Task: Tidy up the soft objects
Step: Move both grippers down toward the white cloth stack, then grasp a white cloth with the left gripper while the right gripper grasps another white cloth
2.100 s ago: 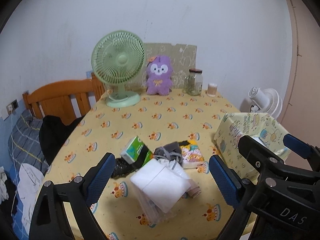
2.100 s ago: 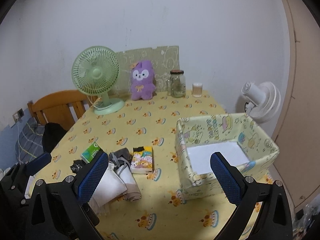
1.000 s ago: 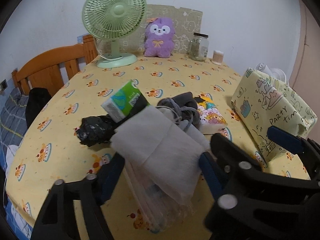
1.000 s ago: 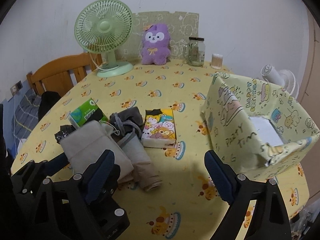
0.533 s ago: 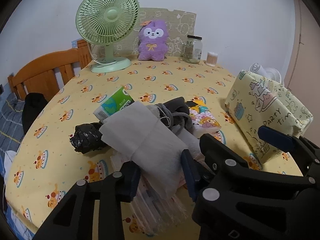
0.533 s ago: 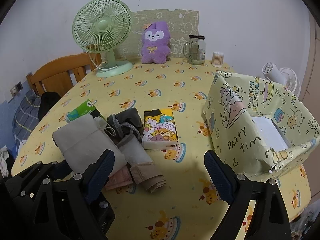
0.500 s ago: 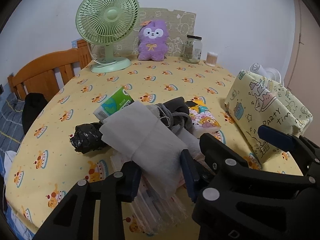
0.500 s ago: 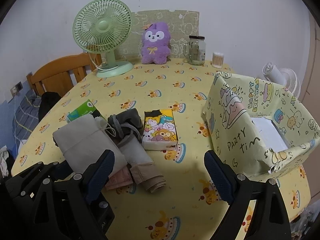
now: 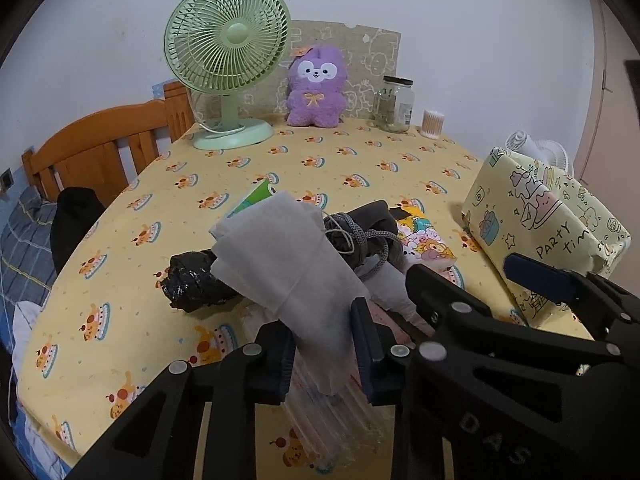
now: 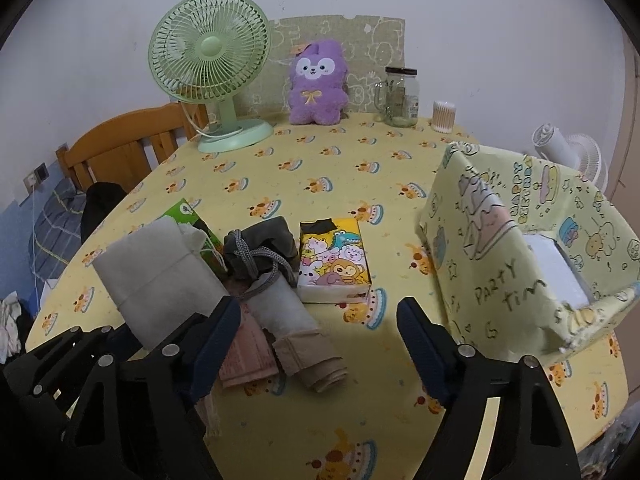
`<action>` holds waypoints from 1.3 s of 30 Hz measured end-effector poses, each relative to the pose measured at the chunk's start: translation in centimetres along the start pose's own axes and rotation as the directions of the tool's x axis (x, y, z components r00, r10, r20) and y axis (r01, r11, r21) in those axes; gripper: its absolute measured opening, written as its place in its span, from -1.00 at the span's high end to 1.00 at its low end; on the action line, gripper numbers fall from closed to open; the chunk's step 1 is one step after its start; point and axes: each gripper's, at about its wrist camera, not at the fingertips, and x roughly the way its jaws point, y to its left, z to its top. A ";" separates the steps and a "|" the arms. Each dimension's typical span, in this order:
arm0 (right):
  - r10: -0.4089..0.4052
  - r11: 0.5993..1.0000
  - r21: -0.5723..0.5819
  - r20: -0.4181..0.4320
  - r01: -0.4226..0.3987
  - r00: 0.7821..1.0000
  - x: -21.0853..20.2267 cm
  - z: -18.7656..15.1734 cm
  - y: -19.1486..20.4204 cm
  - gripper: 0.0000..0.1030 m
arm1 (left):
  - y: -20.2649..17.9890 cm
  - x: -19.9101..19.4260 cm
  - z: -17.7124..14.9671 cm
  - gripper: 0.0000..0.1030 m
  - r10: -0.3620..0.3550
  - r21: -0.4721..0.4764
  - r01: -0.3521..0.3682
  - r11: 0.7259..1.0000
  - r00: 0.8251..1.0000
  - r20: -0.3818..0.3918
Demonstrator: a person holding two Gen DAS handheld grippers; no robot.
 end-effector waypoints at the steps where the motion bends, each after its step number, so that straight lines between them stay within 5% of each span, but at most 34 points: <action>1: 0.005 1.000 -0.001 -0.006 -0.005 1.000 0.3 0.0 0.1 -0.49 | 0.0 0.1 0.0 0.50 0.003 0.003 -0.003 1.000 1.000 -0.002; 15: 0.095 0.995 0.052 -0.115 -0.090 0.989 3.7 -0.3 0.2 -0.05 | -0.4 1.7 -0.4 0.50 0.026 0.026 -0.025 0.999 0.999 -0.036; 26: 0.164 0.985 0.084 -0.140 -0.153 0.977 3.5 -0.4 0.3 0.62 | -0.4 1.6 -0.4 0.50 0.028 0.051 -0.026 0.998 0.998 -0.048; 39: 0.113 0.993 0.040 -0.120 -0.109 0.986 1.8 0.1 0.0 0.75 | -1.2 0.1 0.1 0.72 0.016 0.080 -0.013 0.997 0.999 -0.028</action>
